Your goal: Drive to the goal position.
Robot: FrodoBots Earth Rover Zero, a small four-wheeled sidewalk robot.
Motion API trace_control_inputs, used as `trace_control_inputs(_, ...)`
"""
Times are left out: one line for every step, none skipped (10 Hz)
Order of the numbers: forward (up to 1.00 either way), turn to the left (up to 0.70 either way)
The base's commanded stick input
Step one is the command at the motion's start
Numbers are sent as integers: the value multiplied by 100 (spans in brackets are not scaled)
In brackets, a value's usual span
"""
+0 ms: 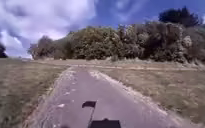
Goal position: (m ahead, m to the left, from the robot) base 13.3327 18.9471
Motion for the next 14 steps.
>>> trace_control_inputs(100,3)
trace_control_inputs(100,3)
trace_control_inputs(100,3)
trace_control_inputs(100,19)
trace_control_inputs(100,34)
trace_control_inputs(100,40)
trace_control_inputs(100,40)
trace_control_inputs(100,33)
trace_control_inputs(100,15)
trace_control_inputs(100,2)
trace_control_inputs(100,1)
trace_control_inputs(100,0)
trace_control_inputs(100,2)
trace_control_inputs(100,2)
